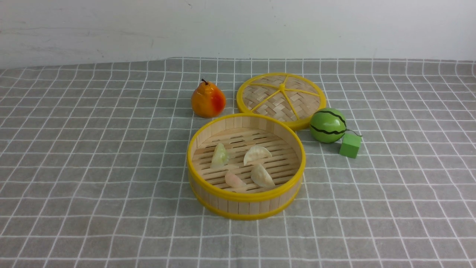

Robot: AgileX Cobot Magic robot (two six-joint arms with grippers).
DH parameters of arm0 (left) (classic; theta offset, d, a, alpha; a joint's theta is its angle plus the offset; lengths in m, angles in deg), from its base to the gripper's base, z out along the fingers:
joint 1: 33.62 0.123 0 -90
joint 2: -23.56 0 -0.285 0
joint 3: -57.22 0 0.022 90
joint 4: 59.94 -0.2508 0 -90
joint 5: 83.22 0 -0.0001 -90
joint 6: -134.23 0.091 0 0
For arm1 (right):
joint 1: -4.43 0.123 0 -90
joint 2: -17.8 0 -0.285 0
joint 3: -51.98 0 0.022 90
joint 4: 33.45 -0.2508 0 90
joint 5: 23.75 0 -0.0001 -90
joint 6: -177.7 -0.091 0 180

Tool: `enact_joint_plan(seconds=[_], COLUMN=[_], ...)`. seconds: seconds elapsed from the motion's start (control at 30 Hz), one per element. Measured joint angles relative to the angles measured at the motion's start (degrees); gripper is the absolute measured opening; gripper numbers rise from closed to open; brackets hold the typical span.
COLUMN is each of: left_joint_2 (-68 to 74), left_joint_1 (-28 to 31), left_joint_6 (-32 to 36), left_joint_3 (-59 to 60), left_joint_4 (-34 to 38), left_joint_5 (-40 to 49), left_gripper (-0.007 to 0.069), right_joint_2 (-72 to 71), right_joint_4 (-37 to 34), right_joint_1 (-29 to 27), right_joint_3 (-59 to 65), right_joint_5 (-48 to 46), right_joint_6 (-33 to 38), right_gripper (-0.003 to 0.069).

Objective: Put the dumplings into the steamer on the table with the grey tablecloth.

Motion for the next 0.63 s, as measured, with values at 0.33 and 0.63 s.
enact_joint_plan(seconds=[0.33, 0.63], left_joint_2=[0.0, 0.0], left_joint_1=[0.0, 0.0], left_joint_6=[0.1, 0.1], left_joint_3=[0.0, 0.0], left_joint_4=[0.0, 0.0], left_joint_5=[0.0, 0.0], left_gripper=[0.0001, 0.0011], right_joint_2=[0.0, 0.0], right_joint_4=[0.0, 0.0], right_joint_1=[0.0, 0.0], right_joint_3=[0.0, 0.0], right_joint_5=[0.0, 0.0], right_joint_6=[0.0, 0.0], right_gripper=[0.0146, 0.0154])
